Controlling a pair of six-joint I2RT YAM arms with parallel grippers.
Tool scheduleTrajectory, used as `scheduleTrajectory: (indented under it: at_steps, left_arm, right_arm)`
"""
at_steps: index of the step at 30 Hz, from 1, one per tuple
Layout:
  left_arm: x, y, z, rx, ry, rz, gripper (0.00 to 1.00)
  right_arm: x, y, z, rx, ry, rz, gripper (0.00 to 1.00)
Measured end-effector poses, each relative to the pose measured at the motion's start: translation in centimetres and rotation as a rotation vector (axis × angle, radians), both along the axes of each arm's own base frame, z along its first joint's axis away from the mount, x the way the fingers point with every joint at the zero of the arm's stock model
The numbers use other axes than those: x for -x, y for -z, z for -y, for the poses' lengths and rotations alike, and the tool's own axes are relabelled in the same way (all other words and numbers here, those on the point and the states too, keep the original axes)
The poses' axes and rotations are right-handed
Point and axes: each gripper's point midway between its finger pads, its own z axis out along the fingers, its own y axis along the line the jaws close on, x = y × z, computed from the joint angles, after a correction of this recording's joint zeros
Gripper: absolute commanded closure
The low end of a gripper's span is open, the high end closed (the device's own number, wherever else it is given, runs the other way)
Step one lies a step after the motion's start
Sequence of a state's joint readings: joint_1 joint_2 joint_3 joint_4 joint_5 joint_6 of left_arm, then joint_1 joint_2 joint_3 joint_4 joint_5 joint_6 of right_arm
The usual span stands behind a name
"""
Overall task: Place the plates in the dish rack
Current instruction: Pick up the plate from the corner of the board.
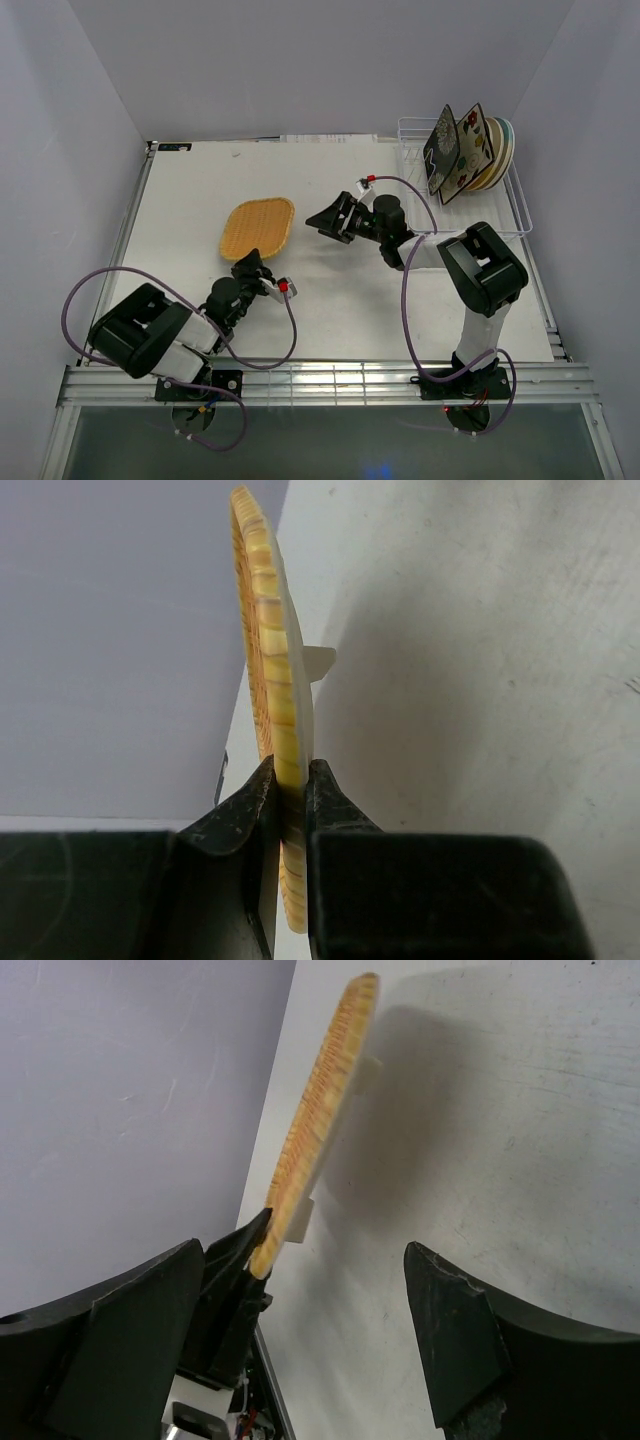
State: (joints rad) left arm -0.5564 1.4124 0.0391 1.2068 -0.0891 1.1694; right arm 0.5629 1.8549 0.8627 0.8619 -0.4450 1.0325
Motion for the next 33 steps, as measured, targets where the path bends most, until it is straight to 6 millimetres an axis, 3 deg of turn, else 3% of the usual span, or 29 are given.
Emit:
scheduleTrajectory:
  at_steps: [5,18,24,33]
  left_arm:
    - [0.3,2.0,0.0,-0.074,-0.013,-0.038,1.0]
    - [0.7,1.3,0.6,-0.076,-0.029,-0.008,1.0]
    - [1.0,1.2,1.3,-0.072,-0.016,-0.005,1.0]
    - [1.5,0.9,2.1,-0.069,0.004,0.005,1.0]
  right_arm:
    - [-0.1,-0.7,-0.1,-0.027,0.0,0.01,0.15]
    - [-0.9,-0.3,-0.7,-0.045,0.007,-0.017,0.14]
    - [-1.3,0.5,-1.4,-0.041,0.003,-0.038,0.14]
    - [-1.9,0.1,-3.1,-0.054,-0.018,-0.024,0.14]
